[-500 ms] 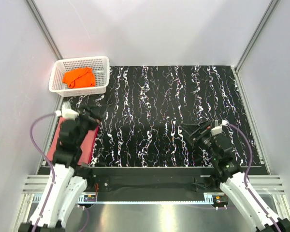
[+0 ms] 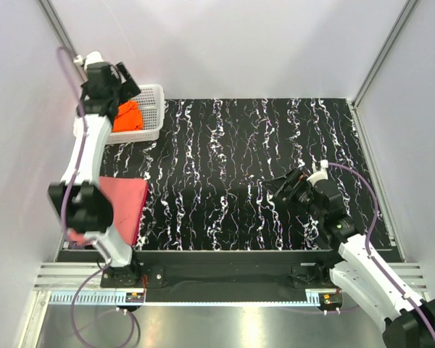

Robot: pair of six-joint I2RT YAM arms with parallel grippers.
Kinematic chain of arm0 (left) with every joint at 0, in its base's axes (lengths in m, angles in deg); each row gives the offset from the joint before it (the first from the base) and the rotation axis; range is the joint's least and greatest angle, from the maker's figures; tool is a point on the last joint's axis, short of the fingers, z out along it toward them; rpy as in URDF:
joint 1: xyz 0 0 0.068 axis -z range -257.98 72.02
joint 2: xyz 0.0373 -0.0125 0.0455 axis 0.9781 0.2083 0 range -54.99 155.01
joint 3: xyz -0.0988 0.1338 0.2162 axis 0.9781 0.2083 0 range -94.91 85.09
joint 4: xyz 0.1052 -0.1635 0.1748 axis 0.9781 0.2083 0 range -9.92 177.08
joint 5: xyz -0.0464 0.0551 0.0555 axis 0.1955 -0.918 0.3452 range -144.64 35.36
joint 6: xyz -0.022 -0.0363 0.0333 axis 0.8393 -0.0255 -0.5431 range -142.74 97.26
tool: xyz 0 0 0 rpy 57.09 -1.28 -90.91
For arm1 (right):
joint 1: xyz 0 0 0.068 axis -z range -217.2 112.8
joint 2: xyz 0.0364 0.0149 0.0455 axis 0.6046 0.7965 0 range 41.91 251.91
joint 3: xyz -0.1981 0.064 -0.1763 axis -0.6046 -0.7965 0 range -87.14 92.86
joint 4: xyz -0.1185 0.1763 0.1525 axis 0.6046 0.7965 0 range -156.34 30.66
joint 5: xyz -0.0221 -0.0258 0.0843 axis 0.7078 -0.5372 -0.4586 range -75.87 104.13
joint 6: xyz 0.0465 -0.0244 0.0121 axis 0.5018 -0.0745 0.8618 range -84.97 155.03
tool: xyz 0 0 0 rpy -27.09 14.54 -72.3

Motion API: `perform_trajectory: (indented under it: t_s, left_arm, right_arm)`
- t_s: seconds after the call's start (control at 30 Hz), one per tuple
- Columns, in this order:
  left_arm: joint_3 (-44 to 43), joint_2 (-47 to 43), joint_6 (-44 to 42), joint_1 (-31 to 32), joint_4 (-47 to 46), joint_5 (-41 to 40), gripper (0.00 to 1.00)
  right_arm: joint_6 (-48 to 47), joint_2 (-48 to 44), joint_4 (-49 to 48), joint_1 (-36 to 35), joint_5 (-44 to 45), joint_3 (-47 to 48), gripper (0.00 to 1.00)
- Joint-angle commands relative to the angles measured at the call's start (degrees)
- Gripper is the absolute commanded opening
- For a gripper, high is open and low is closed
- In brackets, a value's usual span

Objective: Fold and stack the t-shirts
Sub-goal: Grab the tshirt from the pile

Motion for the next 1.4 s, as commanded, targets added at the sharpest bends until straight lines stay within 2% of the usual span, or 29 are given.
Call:
perform_trajectory:
  t_s: [0.0,0.07,0.1,0.13,0.17,0.27,0.33,0.37,0.53,0.6,0.77,0.83,0.87,0.9,1.0,1.03,1.07,1.1,1.13,1.2,1.37]
  left_arm:
    - [-11.08,12.24,-16.23,-0.57,1.95,-7.69,0.99]
    - [-20.22,23.49,-21.70,-0.92,1.51,-9.28,0.99]
    - [-26.69,30.92,-28.16,-0.83,1.42,-9.28,0.99]
    - [-29.89,31.00,-31.71,-0.83,1.42,-10.15,0.99]
    - [-33.14,38.40,-33.83,-1.01,1.42,-11.47,0.99]
    - [-40.89,47.23,-35.79,-2.94,-0.84,-12.53,0.99]
    - [-40.04,49.01,-35.70,-3.91,-4.01,-13.68,0.99]
    - [-38.63,49.45,-35.87,-4.00,-8.38,-13.15,0.99]
    - [-30.02,50.51,-36.84,-3.91,-17.99,-13.67,0.99]
    - [-32.28,52.52,-37.28,-3.91,-17.30,-14.38,0.99]
    - [-35.72,53.85,-39.38,-4.00,-15.72,-10.26,0.99]
    - [-36.51,54.29,-41.32,-4.00,-15.10,-6.48,0.88]
    - [-36.60,54.29,-41.67,-4.00,-15.01,-6.12,0.79]
    - [-37.21,54.46,-41.94,-4.00,-14.84,-5.51,0.63]
    - [-39.14,55.52,-42.47,-4.00,-13.52,-4.19,0.44]
    - [-39.06,55.52,-42.55,-3.91,-13.43,-4.01,0.47]
    - [-38.97,55.35,-42.56,-4.08,-13.52,-3.83,0.58]
    - [-38.80,55.26,-41.86,-4.17,-13.43,-4.79,0.71]
    - [-38.80,55.26,-41.07,-4.17,-13.26,-5.76,0.91]
    - [-38.36,54.56,-39.40,-4.26,-11.15,-7.16,0.99]
    - [-36.69,53.15,-33.95,-4.52,-4.31,-8.41,0.99]
  right_arm:
    - [-3.56,1.26,0.79,0.20,-1.83,2.99,1.00]
    - [-3.83,2.05,0.53,0.12,-1.74,3.16,1.00]
    - [-4.35,2.84,0.53,0.11,-1.65,3.25,1.00]
    - [-4.62,3.37,0.53,0.20,-2.26,3.34,1.00]
    - [-4.79,3.81,0.61,0.20,-2.70,3.86,1.00]
    - [-5.06,5.92,0.35,0.12,-3.59,3.26,1.00]
    - [-5.76,6.80,0.09,0.20,-3.59,2.73,1.00]
    - [-5.94,7.41,-0.09,0.20,-3.32,2.20,1.00]
    - [-7.78,11.89,-0.62,0.29,-2.44,2.11,1.00]
    - [-7.96,13.65,-0.62,0.29,-2.71,2.81,1.00]
    - [-8.14,14.54,-0.70,0.29,-1.39,3.78,1.00]
    - [-8.31,14.45,-0.70,0.29,-0.17,3.95,1.00]
    - [-8.31,14.54,-0.62,0.29,0.19,4.04,1.00]
    - [-8.57,14.62,-0.70,0.29,0.45,4.13,1.00]
    - [-9.19,14.98,-0.44,0.55,0.46,4.74,1.00]
    - [-9.28,14.89,-0.27,0.64,0.20,5.18,1.00]
    - [-9.37,14.80,-0.09,0.55,0.19,5.36,1.00]
    - [-9.63,14.80,-0.09,0.73,0.19,5.54,1.00]
    - [-9.89,14.71,0.09,0.90,0.19,5.80,1.00]
    - [-10.59,14.71,0.61,0.99,0.19,6.06,1.00]
    - [-10.77,15.42,1.84,1.70,0.02,7.03,1.00]
